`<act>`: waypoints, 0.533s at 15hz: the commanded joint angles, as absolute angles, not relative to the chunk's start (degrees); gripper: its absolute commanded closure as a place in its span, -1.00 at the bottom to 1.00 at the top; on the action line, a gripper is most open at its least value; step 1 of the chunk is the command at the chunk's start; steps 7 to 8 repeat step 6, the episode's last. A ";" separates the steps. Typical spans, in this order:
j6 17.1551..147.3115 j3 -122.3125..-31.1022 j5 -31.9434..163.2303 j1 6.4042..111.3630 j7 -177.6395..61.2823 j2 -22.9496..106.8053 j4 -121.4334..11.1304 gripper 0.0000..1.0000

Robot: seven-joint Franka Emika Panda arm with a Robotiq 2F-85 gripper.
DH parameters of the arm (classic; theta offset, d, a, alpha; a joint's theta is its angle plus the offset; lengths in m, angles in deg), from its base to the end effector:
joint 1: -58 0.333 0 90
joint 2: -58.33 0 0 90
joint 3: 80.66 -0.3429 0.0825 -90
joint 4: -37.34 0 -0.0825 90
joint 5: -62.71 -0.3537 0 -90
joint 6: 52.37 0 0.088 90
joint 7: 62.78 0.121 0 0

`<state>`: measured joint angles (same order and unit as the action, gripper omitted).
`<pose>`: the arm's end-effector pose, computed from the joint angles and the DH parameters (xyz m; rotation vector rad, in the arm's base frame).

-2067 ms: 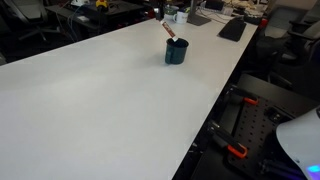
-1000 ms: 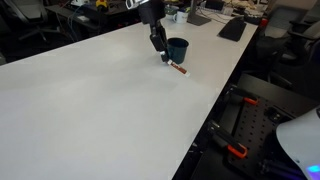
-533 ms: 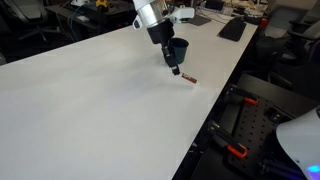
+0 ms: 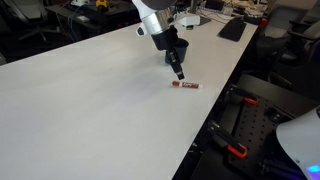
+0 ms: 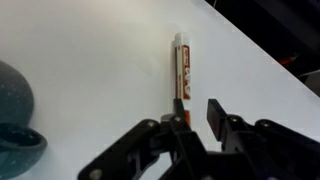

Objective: Remove the marker from the dark green mug.

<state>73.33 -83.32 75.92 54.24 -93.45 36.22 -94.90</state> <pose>0.4531 -0.0184 0.1887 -2.8470 -1.0386 0.7938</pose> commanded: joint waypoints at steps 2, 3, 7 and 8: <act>74.62 -83.48 76.82 54.06 -94.88 37.57 -96.45 -0.43; 74.28 -83.51 76.78 54.02 -95.31 37.61 -96.47 -0.57; 73.22 -83.41 75.96 54.15 -94.25 36.16 -95.01 -0.51; 73.22 -83.41 75.96 54.15 -94.25 36.16 -95.01 -0.51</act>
